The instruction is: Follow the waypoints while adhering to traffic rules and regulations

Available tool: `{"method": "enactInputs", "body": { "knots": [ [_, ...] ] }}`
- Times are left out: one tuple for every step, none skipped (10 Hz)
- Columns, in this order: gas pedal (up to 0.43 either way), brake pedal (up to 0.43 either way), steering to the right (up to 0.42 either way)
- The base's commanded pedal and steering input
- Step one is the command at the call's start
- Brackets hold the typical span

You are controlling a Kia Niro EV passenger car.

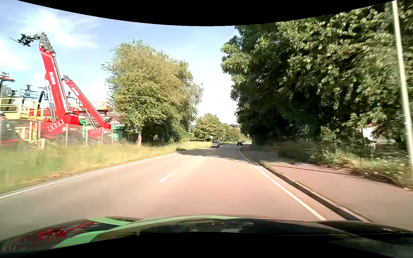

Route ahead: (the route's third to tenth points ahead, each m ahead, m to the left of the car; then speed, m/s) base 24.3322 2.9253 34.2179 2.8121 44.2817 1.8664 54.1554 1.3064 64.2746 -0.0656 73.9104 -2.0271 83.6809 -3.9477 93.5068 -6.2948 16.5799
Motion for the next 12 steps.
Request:
{"method": "enactInputs", "body": {
  "knots": [
    [0.209, 0.000, 0.007],
    [0.209, 0.000, 0.008],
    [0.197, 0.000, 0.009],
    [0.197, 0.000, 0.009],
    [0.197, 0.000, 0.009],
    [0.197, 0.000, 0.009],
    [0.197, 0.000, 0.009],
    [0.209, 0.000, 0.009],
    [0.209, 0.000, 0.009],
    [0.220, 0.000, 0.009],
    [0.220, 0.000, 0.009],
    [0.220, 0.000, 0.009]
  ]
}}
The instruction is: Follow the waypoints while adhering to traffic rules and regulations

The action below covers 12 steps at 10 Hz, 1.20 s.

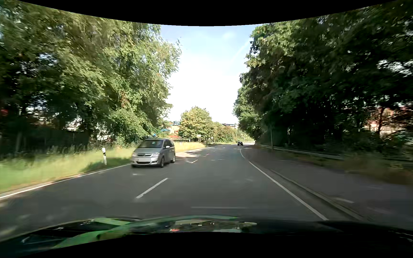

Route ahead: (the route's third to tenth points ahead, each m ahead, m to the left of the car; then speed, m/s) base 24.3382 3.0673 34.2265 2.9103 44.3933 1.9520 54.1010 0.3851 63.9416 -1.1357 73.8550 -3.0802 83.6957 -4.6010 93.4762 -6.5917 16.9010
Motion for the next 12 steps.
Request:
{"method": "enactInputs", "body": {
  "knots": [
    [0.209, 0.000, 0.009],
    [0.177, 0.000, 0.009],
    [0.169, 0.000, 0.009],
    [0.169, 0.000, 0.009],
    [0.169, 0.000, 0.009],
    [0.177, 0.000, 0.009],
    [0.177, 0.000, 0.009],
    [0.189, 0.000, 0.009],
    [0.189, 0.000, 0.009],
    [0.189, 0.000, 0.009],
    [0.189, 0.000, 0.009],
    [0.169, 0.000, 0.009]
  ]
}}
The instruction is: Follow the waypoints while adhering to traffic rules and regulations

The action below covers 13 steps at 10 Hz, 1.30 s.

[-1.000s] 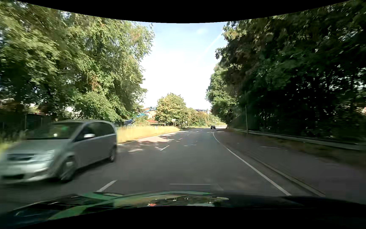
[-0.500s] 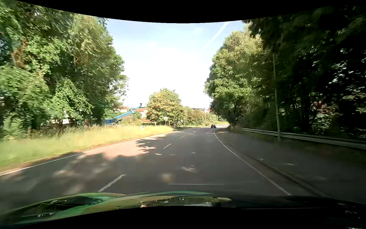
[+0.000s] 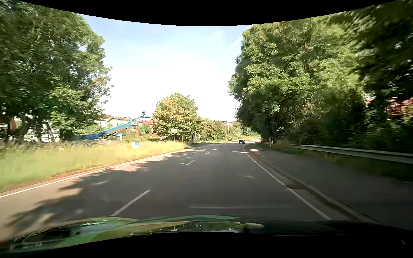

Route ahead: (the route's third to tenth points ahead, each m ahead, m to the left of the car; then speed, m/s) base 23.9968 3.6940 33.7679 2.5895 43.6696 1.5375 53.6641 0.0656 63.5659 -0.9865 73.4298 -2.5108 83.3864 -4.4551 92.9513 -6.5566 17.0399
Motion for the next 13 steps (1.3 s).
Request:
{"method": "enactInputs", "body": {
  "knots": [
    [0.150, 0.000, 0.009],
    [0.150, 0.000, 0.009],
    [0.150, 0.000, 0.009],
    [0.150, 0.000, 0.013],
    [0.150, 0.000, 0.018],
    [0.150, 0.000, 0.019],
    [0.150, 0.000, 0.018],
    [0.157, 0.000, 0.016],
    [0.157, 0.000, 0.015],
    [0.157, 0.000, 0.015],
    [0.157, 0.000, 0.015],
    [0.177, 0.000, 0.015],
    [0.177, 0.000, 0.015]
  ]
}}
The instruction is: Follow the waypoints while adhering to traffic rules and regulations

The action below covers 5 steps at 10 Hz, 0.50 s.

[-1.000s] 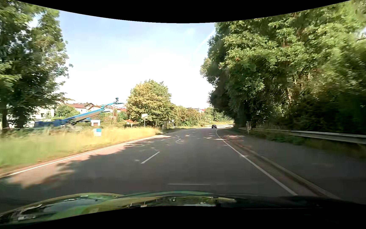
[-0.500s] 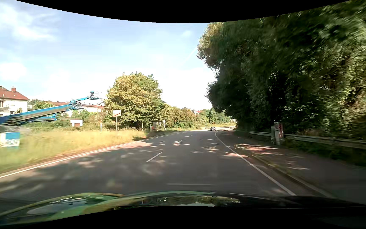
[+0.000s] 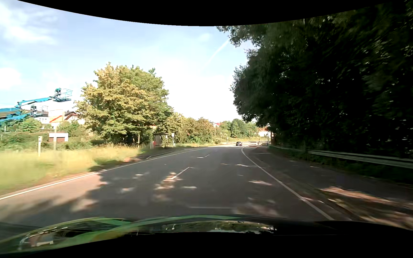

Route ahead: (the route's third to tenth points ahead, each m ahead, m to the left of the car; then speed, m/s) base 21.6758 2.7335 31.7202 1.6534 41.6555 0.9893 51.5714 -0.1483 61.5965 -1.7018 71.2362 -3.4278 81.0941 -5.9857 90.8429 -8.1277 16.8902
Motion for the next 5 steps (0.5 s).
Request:
{"method": "enactInputs", "body": {
  "knots": [
    [0.189, 0.000, 0.014],
    [0.189, 0.000, 0.014],
    [0.189, 0.000, 0.013],
    [0.189, 0.000, 0.013],
    [0.189, 0.000, 0.012]
  ]
}}
